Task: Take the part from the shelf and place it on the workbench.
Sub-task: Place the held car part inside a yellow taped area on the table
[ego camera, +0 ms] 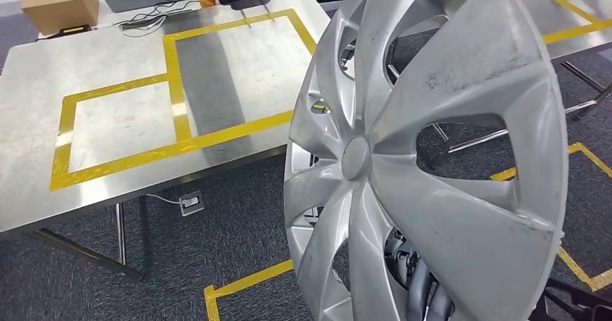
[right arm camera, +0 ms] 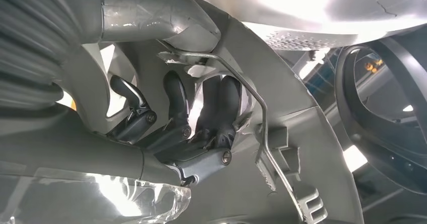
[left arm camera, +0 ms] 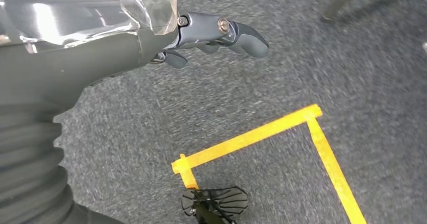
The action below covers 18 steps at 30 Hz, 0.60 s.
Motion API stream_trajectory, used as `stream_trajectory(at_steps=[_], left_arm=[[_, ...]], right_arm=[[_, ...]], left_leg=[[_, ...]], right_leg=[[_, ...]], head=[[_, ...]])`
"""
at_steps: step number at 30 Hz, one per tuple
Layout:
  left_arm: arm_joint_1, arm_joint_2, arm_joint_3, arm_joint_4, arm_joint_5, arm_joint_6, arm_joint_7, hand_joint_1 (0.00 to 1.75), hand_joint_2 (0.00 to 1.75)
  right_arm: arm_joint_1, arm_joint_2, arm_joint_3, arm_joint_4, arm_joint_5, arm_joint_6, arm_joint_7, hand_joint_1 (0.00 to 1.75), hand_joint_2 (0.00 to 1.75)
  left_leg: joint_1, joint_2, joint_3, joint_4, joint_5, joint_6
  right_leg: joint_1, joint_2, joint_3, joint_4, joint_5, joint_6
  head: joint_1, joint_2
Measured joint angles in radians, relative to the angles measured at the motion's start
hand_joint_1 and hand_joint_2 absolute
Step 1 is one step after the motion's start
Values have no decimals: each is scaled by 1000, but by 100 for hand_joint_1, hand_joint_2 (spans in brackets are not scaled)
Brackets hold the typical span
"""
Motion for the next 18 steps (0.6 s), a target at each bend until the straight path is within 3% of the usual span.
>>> stream_trajectory(at_steps=[2,3,4,6,7,9,10,11,13,14,15,17,18], left_arm=[[-2,-1,1,0,3,0,0,0,175],[-5,-2,1,0,5,1,1,0,175],[-8,-3,0,1,8,2,2,0,175],[-11,-4,0,4,15,5,6,0,175],[-11,-4,0,6,19,7,7,0,175],[-11,-5,0,10,24,10,10,0,175],[-11,-5,0,11,25,11,10,0,175],[-11,-4,0,12,26,13,11,0,175],[-6,-5,1,13,30,18,12,0,175],[-4,-5,1,14,32,20,12,0,175],[-2,-5,1,15,35,21,12,0,175],[-3,-5,1,17,42,23,12,0,175],[-5,-5,0,17,45,25,13,0,175]], right_arm=[[-1,0,-1,0,-1,0,0,161,175],[0,-1,-2,0,-1,0,0,161,175],[0,-1,-3,0,-2,0,0,161,175],[2,-2,-2,1,-2,1,3,161,175],[2,-2,-2,1,-2,2,4,161,175],[1,-3,-1,2,-2,2,7,161,175],[0,-3,-1,2,-3,3,7,161,175],[-1,-2,0,3,-3,4,8,161,175],[-5,-1,1,4,-4,5,9,161,175],[-7,-1,2,4,-4,5,10,161,175],[-9,-1,2,5,-4,5,10,161,175],[-13,0,2,6,-6,6,11,161,175],[-14,0,2,6,-8,6,11,161,175]], left_leg=[[9,-29,20,-19,9,9],[14,-45,25,-25,13,12],[15,-61,25,-25,13,13],[16,-95,26,-25,12,13],[16,-113,28,-24,10,12],[20,-146,29,-17,4,4],[19,-162,27,-9,-1,-3],[19,-173,24,-3,-5,-9],[19,-188,16,3,-10,-18],[21,-192,14,3,-11,-21],[22,-180,11,8,-15,-25],[21,-124,-14,63,-44,-34],[21,-90,-43,119,-70,-39]], right_leg=[[-2,50,-22,58,-29,0],[-4,84,-54,120,-52,-3],[-4,103,-94,191,-75,-5],[-5,114,-154,277,-89,1],[-7,117,-157,262,-70,10],[-15,137,-114,133,0,32],[-18,151,-88,67,31,35],[-19,161,-70,25,49,31],[-13,160,-61,7,55,12],[-14,152,-60,7,55,3],[-15,144,-58,6,55,-4],[-16,127,-52,4,53,-16],[-13,117,-50,4,50,-20]], head=[[4,0],[7,0],[8,0],[9,0],[9,0],[10,0],[10,0],[11,0],[11,0],[10,0],[10,0],[4,0],[1,0]])
